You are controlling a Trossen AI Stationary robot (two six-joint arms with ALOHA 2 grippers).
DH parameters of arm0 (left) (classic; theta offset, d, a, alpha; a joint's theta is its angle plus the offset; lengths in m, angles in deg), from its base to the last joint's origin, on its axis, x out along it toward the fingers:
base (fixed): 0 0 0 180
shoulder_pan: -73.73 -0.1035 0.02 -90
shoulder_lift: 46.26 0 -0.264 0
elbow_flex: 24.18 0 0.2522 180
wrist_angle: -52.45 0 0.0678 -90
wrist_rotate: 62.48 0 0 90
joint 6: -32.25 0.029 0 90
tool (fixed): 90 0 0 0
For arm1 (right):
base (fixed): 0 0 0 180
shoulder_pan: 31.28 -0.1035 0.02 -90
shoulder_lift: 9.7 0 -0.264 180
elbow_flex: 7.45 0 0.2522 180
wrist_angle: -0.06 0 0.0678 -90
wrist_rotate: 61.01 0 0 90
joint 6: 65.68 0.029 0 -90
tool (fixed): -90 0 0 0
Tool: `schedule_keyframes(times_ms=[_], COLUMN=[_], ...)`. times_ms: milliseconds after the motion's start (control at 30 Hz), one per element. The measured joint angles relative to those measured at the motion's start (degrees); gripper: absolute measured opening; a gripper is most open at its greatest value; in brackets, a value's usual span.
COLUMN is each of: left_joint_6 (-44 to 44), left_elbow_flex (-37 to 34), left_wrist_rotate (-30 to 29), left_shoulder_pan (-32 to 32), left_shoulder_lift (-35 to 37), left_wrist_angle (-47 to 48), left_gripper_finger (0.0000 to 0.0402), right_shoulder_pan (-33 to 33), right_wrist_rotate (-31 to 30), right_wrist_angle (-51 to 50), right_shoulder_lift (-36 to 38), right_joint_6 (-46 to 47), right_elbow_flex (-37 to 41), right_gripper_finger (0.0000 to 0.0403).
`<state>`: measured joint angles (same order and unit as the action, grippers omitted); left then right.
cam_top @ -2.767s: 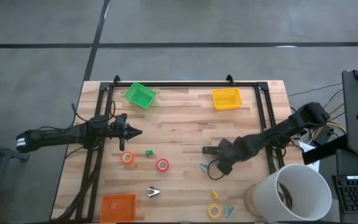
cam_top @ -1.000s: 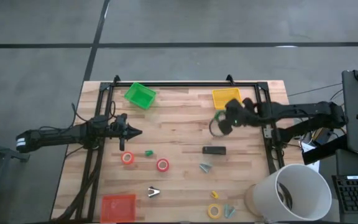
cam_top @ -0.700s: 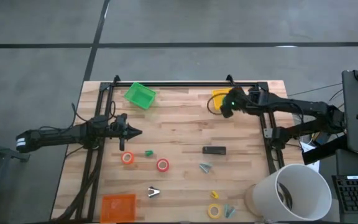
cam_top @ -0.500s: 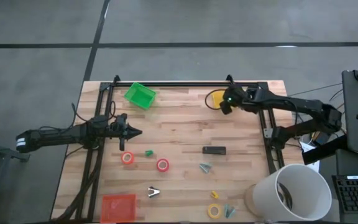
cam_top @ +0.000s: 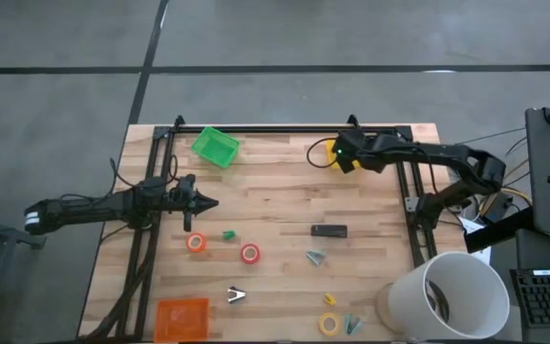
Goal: Pick and place Stapler, Stapler remover, tape
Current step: Put the green tape into the yellow bin
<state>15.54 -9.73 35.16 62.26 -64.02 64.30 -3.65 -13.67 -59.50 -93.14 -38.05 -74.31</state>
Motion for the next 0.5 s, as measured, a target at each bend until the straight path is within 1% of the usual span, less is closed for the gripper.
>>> schedule_keyframes(times_ms=[133,500], left_joint_6=[0.0,0.0], left_elbow_flex=[0.0,0.0], left_wrist_rotate=[0.0,0.0], left_shoulder_pan=[0.0,0.0], left_shoulder_lift=[0.0,0.0], left_wrist_angle=[0.0,0.0], left_gripper_finger=[0.0012,0.0012], right_shoulder_pan=[1.5,2.1], right_wrist_rotate=[-2.5,-2.1], right_wrist_angle=[0.4,4.3], right_shoulder_lift=[-2.3,-8.5], right_joint_6=[-0.3,-2.3], right_elbow_flex=[0.0,0.0], right_gripper_finger=[0.0029,0.0029])
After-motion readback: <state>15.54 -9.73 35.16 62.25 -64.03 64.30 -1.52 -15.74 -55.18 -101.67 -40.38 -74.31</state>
